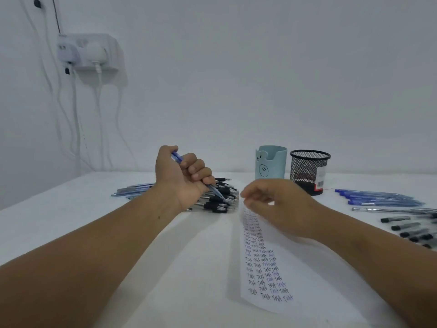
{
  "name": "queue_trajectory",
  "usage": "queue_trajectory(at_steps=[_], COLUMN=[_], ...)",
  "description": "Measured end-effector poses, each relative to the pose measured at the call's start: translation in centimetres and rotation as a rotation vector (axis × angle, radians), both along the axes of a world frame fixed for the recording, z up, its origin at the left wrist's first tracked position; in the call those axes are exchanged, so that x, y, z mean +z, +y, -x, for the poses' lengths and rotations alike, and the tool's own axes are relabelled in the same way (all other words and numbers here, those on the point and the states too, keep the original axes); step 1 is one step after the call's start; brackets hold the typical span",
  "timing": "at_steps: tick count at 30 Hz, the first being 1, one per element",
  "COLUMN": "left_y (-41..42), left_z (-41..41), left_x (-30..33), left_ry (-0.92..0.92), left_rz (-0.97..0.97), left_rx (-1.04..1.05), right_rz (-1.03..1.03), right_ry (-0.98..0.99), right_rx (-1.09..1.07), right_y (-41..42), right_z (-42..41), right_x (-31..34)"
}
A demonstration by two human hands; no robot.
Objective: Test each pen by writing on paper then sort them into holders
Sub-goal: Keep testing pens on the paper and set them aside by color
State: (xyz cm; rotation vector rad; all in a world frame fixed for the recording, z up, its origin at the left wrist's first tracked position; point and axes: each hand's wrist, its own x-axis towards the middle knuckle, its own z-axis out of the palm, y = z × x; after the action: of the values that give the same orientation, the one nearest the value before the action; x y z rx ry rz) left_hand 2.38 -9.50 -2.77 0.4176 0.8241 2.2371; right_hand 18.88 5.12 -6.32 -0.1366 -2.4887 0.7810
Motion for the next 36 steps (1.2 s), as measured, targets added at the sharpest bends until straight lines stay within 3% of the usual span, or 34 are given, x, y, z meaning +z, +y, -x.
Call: queue_trajectory(at_steps=[3, 9, 11, 14, 17, 19, 22, 24, 30, 36], left_y=[-0.3, 0.0, 0.1, 0.2, 0.3, -0.1, -0.7, -0.9, -0.8, -0.7], left_z=[-1.1, -4.1, -4.7, -4.7, -4.1, -4.1, -3.7, -3.5, -3.3, -3.2], left_x=[-0.4, -0.6, -0.5, -0.8, -1.6, -1.9, -2.7, -3.1, -3.2, -3.4], left_ry=[-0.022, 0.023, 0.073, 0.271, 0.482, 0.716, 1.453, 1.742, 1.732, 1.720], left_rz=[-0.073, -0.144, -0.117, 0.069, 0.235, 0.371, 0.642, 0.750, 0.767, 0.760], left_rx=[-0.037, -0.138, -0.169, -0.156, -0.116, -0.088, -0.067, -0.116, -0.221, -0.228], right_rz=[-0.068, -0.318, -0.416, -0.450, -0.263, 0.102, 0.568, 0.675, 0.634, 0.405], right_ry=[0.150, 0.115, 0.083, -0.056, -0.183, -0.208, -0.150, -0.160, -0.145, -0.094], right_rx=[-0.047, -0.067, -0.104, -0.190, -0.274, -0.212, -0.065, 0.001, -0.017, 0.032], right_y=[0.2, -1.0, -1.1, -0.9, -0.2, 0.4, 1.1, 1.1, 0.0, -0.9], right_z=[-0.4, -1.1, -1.1, -1.6, -2.2, -2.5, -3.0, -3.2, -3.2, -3.5], right_x=[0.8, 2.4, 3.0, 4.5, 4.8, 4.1, 2.3, 1.3, 0.4, -0.1])
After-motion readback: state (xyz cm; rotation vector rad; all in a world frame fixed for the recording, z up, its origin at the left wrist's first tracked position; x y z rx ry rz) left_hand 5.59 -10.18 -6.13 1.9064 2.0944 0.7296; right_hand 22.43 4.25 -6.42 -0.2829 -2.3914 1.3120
